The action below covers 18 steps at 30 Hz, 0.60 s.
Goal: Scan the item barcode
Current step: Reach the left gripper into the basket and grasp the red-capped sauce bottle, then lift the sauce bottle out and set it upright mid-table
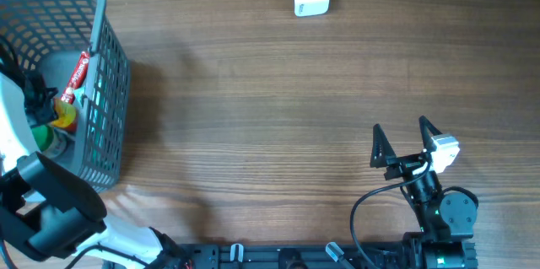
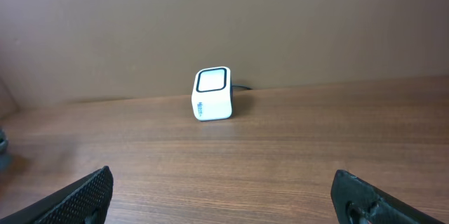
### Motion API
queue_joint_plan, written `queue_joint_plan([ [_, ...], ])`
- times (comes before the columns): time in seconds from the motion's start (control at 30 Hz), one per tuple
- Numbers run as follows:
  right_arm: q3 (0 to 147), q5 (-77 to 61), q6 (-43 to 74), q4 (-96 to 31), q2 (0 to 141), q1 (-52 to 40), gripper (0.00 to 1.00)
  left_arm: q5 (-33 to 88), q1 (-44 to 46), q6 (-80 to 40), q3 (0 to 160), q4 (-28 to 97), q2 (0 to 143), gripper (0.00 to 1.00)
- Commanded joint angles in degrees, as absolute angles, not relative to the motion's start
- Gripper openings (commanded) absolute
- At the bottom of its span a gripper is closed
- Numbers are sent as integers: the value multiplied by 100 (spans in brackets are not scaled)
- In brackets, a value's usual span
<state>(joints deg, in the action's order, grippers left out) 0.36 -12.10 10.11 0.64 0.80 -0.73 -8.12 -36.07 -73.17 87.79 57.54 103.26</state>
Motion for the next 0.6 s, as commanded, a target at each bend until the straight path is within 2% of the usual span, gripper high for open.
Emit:
queue_joint_plan([
  [0.0, 32, -1135, 1061, 84, 43, -113, 100, -611, -3607, -7376, 8820, 5745, 10348, 39],
  [0.1, 32, -1135, 1063, 84, 43, -113, 100, -528, -3607, -7371, 8849, 5749, 10149, 36],
  [0.37, 30, -1135, 1061, 84, 43, -113, 100, -294, -3607, -6919, 9343, 5765, 9321, 36],
  [0.57, 30, -1135, 1063, 84, 43, -110, 100, 370, -3605, -6919, 9743, 5763, 8263, 36],
])
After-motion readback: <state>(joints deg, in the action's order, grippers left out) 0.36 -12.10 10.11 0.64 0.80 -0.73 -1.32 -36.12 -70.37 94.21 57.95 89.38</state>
